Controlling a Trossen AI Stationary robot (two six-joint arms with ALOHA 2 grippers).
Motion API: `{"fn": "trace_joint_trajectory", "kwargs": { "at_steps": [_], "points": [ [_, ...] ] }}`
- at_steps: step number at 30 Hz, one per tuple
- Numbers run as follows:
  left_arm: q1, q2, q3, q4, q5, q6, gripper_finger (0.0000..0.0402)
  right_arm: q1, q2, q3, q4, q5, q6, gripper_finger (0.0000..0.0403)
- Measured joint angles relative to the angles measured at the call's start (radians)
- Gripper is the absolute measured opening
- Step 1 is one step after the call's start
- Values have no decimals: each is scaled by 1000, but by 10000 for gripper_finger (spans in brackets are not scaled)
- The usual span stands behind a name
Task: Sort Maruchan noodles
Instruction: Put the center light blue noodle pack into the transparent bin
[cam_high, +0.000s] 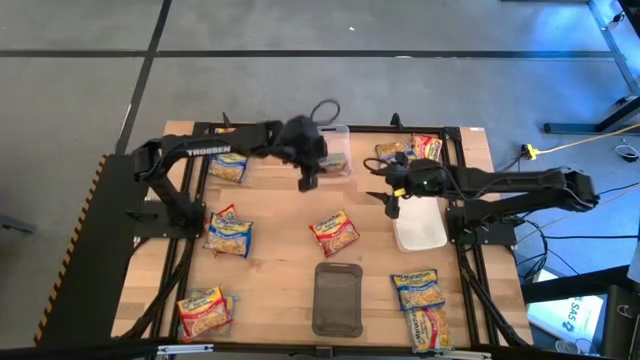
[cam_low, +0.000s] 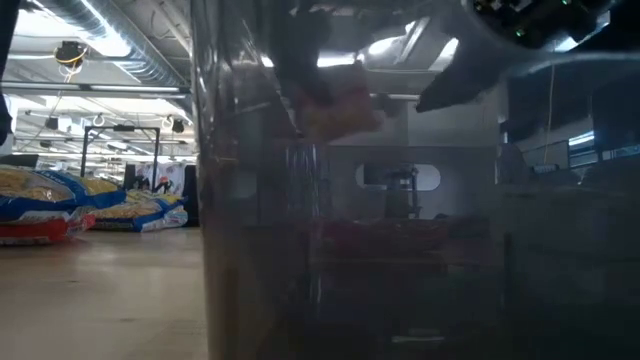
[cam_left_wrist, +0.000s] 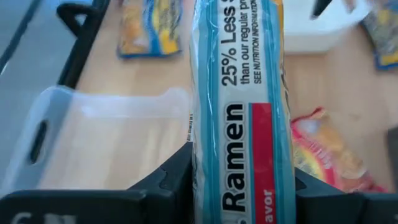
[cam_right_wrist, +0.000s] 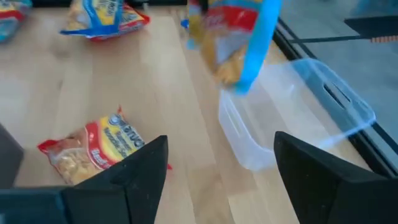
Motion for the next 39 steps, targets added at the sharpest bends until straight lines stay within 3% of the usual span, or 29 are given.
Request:
{"fn": "trace_joint_trajectory", "kwargs": {
  "at_steps": [5,12,15,24,39],
  "points": [
    [109,87,181,-73,10,75,121,-1,-3,-68,42,25,27,268],
    [234,321,449,-237,85,162,122,-2,3,-112,98,66,33,269],
    [268,405,509,-289,85,194,122,0,3,-112,97,77,38,269],
    [315,504,526,-285,99,246,122,0,3,-112,96,75,81,269],
    [328,532,484,-239,86,289,123,0,4,-111,98,74,112,269]
  ]
}}
